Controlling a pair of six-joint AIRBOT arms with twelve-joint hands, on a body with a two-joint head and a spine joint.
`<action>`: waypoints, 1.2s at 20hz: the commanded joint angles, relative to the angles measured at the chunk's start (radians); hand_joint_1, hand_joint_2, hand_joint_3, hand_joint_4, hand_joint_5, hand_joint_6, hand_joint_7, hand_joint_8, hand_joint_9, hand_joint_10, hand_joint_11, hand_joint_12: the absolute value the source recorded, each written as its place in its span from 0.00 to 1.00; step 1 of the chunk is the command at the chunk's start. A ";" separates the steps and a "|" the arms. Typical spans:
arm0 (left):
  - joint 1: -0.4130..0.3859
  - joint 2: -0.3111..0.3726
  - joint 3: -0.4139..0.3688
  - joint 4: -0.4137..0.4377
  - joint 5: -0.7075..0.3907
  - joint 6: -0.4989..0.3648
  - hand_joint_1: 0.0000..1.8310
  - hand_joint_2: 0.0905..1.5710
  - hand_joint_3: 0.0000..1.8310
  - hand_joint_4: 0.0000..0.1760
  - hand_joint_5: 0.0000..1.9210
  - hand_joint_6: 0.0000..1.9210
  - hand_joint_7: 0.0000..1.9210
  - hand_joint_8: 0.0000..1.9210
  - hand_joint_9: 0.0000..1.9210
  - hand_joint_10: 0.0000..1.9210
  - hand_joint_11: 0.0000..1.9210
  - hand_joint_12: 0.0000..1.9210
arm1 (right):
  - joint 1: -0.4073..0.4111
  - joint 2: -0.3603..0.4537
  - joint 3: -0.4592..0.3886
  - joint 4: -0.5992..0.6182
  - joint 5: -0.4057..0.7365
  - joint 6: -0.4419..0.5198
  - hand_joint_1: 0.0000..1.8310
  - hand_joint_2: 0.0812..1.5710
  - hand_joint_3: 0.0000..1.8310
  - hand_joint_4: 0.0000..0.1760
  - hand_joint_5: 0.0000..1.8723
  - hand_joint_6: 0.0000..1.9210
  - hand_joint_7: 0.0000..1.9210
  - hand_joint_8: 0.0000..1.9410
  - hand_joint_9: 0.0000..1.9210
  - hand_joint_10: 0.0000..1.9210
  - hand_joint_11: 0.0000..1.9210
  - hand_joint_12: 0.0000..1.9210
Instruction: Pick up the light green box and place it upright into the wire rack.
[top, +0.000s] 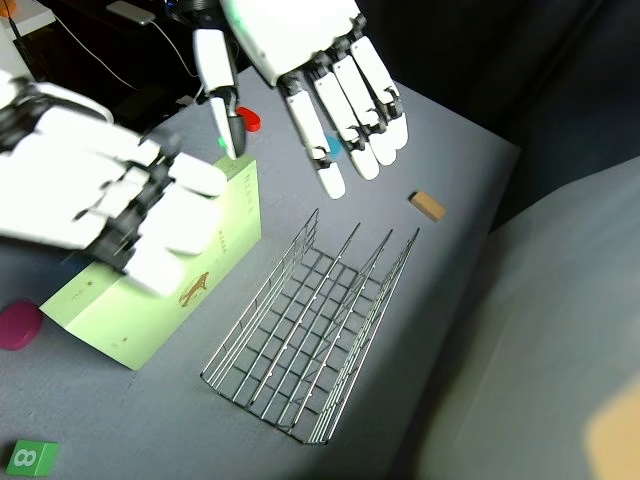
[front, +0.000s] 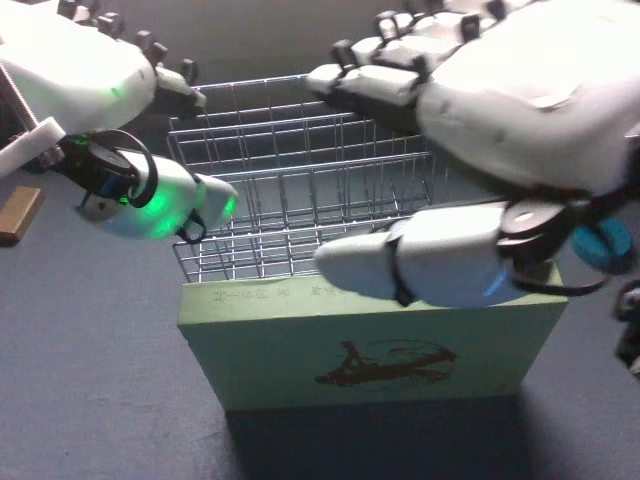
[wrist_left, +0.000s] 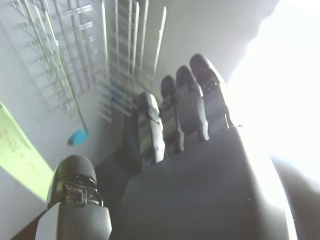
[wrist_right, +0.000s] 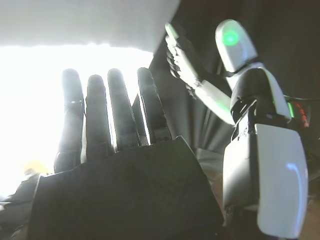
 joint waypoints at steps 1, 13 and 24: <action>-0.012 -0.001 0.005 0.079 0.013 -0.001 0.02 0.74 0.00 0.59 0.16 0.00 0.13 0.00 0.10 0.00 0.00 0.31 | 0.005 -0.011 0.005 -0.058 -0.029 0.005 0.17 0.62 0.00 0.33 0.06 0.00 0.07 0.00 0.05 0.00 0.00 0.37; -0.034 0.027 0.082 0.070 0.007 0.042 0.05 0.73 0.00 0.59 0.16 0.00 0.13 0.00 0.10 0.00 0.00 0.31 | 0.076 -0.266 0.189 0.509 -0.108 -0.151 0.43 0.61 0.00 0.34 0.03 0.00 0.03 0.00 0.01 0.00 0.00 0.25; -0.071 0.072 0.107 0.019 -0.060 0.189 0.05 0.74 0.00 0.60 0.15 0.00 0.12 0.00 0.10 0.00 0.00 0.30 | 0.016 -0.357 0.286 0.539 -0.131 -0.162 0.44 0.61 0.00 0.29 0.04 0.00 0.03 0.00 0.01 0.00 0.00 0.26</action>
